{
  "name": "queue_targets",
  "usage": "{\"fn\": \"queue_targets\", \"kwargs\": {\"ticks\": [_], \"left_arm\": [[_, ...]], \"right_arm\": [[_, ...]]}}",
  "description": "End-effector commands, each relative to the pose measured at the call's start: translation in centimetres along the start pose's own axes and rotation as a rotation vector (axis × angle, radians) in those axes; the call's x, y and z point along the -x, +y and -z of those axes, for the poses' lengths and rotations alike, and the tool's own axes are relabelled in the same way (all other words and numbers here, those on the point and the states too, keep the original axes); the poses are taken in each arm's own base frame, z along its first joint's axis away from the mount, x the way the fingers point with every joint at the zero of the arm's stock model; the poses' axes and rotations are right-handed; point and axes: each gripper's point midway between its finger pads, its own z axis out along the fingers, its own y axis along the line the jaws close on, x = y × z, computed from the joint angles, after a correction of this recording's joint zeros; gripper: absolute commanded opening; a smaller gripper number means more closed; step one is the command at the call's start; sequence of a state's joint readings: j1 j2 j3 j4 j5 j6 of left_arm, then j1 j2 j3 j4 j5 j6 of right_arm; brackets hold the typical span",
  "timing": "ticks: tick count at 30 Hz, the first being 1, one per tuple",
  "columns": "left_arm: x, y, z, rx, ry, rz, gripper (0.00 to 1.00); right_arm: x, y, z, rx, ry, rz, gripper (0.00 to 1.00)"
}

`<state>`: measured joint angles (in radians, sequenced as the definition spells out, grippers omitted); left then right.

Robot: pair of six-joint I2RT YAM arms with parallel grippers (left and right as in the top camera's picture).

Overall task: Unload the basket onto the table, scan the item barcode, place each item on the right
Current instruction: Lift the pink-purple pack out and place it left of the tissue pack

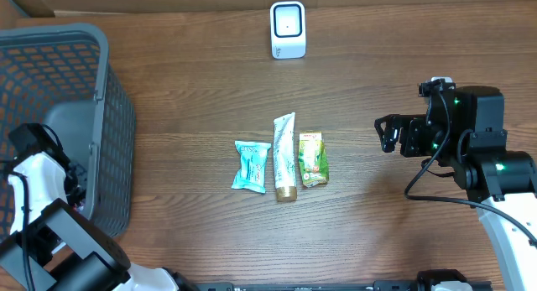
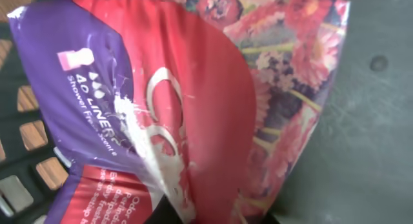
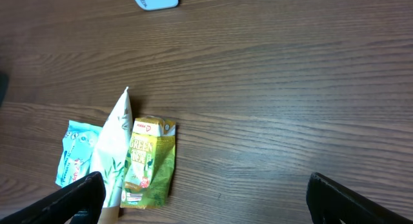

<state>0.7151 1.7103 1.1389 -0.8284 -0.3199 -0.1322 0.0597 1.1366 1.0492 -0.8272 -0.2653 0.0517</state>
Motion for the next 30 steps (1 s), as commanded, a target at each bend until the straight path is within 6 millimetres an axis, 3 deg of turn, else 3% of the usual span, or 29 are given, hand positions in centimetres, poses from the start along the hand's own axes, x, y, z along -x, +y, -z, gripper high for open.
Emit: {"fn": "queue_targets", "kwargs": {"ticks": [1,6,12,17,20,24,27,30], "left_arm": [[1.8,-1.4,1.8,-0.090,0.002,0.027,0.04],[5.9,-0.9,8.4,-0.151,-0.075,0.041,0.04],[10.4,-0.6,19.9,-0.320,-0.271,0.030,0.04],[10.7,-1.5,29.6,-0.512,-0.438,-0.035,0.04],[8.9,-3.1,35.4,-0.650,-0.529,-0.122,0.04],[4.0,-6.1,41.4,-0.788,-0.592,-0.275,0.04],[-0.2,-8.5,44.1,-0.852,-0.599,-0.407,0.04],[-4.4,-11.4,45.2,-0.893,-0.556,-0.558,0.04]], "right_arm": [[1.2,0.6,0.7,0.013,-0.034,0.021,1.00],[1.2,0.6,0.7,0.013,-0.034,0.021,1.00],[1.2,0.6,0.7,0.013,-0.034,0.021,1.00],[1.2,0.6,0.7,0.013,-0.034,0.021,1.00],[1.2,0.6,0.7,0.013,-0.034,0.021,1.00],[1.2,0.6,0.7,0.013,-0.034,0.021,1.00],[1.2,0.6,0.7,0.013,-0.034,0.021,1.00],[1.2,0.6,0.7,0.013,-0.034,0.021,1.00]]}}
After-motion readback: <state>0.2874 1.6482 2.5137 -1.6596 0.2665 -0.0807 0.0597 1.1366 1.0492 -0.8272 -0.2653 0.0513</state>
